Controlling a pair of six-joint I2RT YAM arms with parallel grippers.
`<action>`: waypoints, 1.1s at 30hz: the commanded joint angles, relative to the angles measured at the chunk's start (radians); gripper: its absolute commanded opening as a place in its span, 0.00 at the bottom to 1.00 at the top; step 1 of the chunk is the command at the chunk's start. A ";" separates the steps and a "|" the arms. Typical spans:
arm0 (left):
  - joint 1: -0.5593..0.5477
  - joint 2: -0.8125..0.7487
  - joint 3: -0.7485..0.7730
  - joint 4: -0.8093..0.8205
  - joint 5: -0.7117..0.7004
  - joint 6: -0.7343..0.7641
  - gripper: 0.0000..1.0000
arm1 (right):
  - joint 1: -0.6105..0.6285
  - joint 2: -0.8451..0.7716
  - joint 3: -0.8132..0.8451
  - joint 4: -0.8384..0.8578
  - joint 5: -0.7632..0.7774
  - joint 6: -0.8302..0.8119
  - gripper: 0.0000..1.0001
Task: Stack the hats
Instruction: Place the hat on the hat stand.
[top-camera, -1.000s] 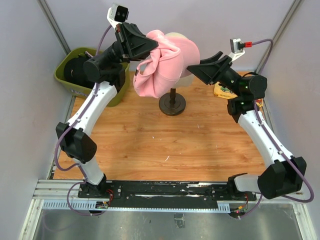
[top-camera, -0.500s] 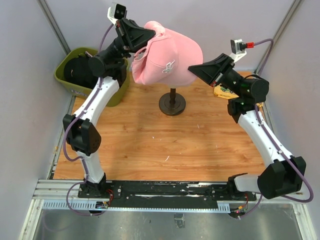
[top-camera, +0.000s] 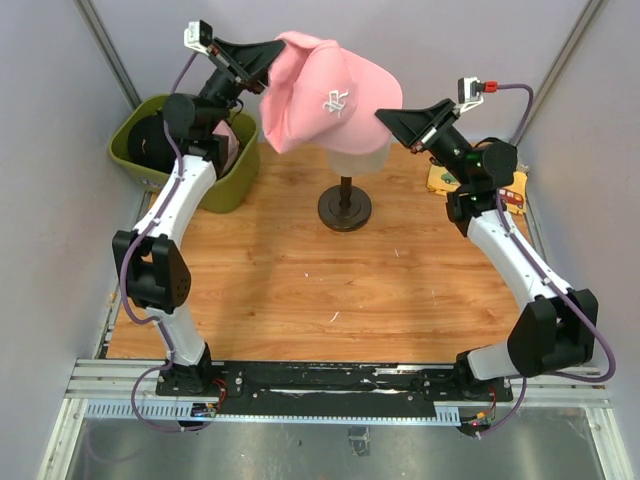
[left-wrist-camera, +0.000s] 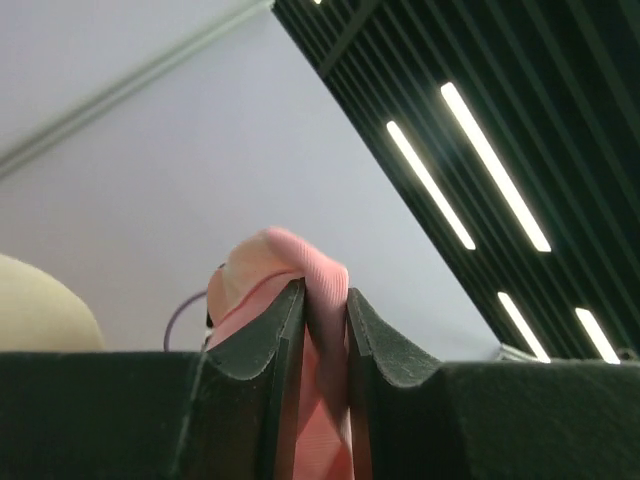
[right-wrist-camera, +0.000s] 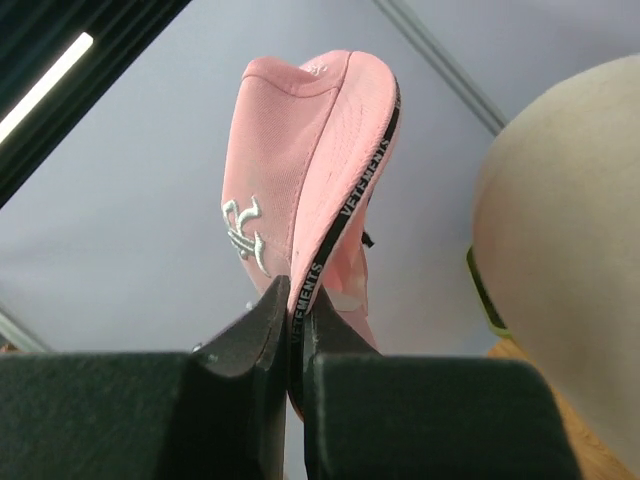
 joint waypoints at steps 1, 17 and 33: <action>0.062 0.011 0.091 -0.081 -0.170 0.116 0.29 | -0.028 0.034 0.069 0.047 0.262 0.020 0.00; 0.077 -0.017 -0.013 -0.285 -0.160 0.377 0.36 | -0.020 0.014 -0.078 0.028 0.352 0.093 0.01; -0.014 0.092 0.207 -0.533 -0.132 0.645 0.36 | 0.010 -0.130 -0.272 -0.143 0.523 0.190 0.01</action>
